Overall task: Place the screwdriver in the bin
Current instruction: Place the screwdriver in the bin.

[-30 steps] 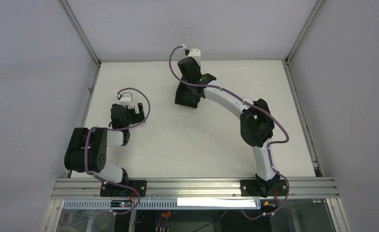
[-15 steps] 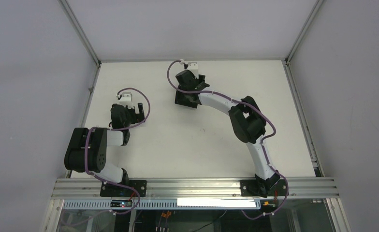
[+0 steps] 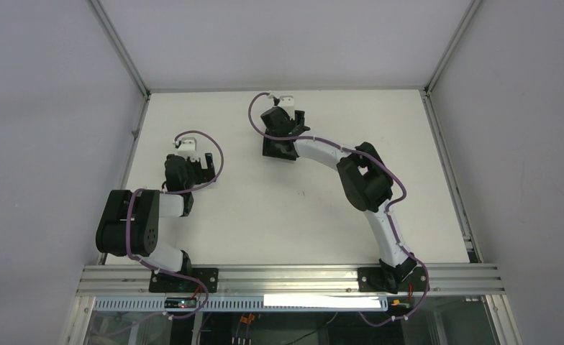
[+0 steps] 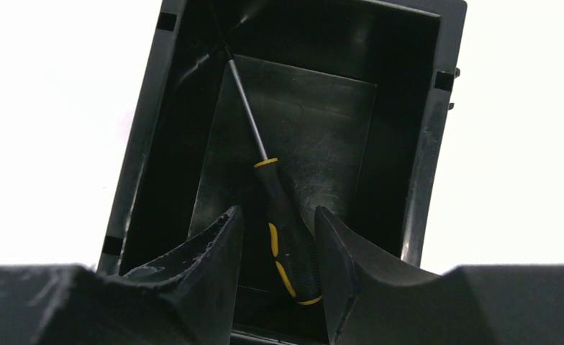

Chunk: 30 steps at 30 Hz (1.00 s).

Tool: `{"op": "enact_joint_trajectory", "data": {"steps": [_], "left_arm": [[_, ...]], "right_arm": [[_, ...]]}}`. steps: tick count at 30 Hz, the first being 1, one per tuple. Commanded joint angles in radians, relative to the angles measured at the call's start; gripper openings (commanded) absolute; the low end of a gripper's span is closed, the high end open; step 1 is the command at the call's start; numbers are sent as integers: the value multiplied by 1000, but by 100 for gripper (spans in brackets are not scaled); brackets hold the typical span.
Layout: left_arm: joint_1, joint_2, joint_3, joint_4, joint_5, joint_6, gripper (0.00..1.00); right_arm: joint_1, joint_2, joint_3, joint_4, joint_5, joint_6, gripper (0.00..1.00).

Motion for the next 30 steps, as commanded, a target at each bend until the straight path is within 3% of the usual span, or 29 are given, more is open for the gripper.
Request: {"op": "enact_joint_trajectory", "data": {"steps": [1, 14, 26, 30], "left_arm": [[-9, -20, 0, 29, -20, -4, 99], [-9, -20, 0, 28, -20, -4, 99], [-9, -20, 0, 28, -20, -4, 99], [-9, -21, 0, 28, -20, -4, 99]], "right_arm": [[-1, -38, 40, 19, -2, 4, 44], [0, -143, 100, -11, -6, -41, 48], [2, -239, 206, -62, -13, -156, 65], [1, -273, 245, -90, -25, -210, 81]]}}
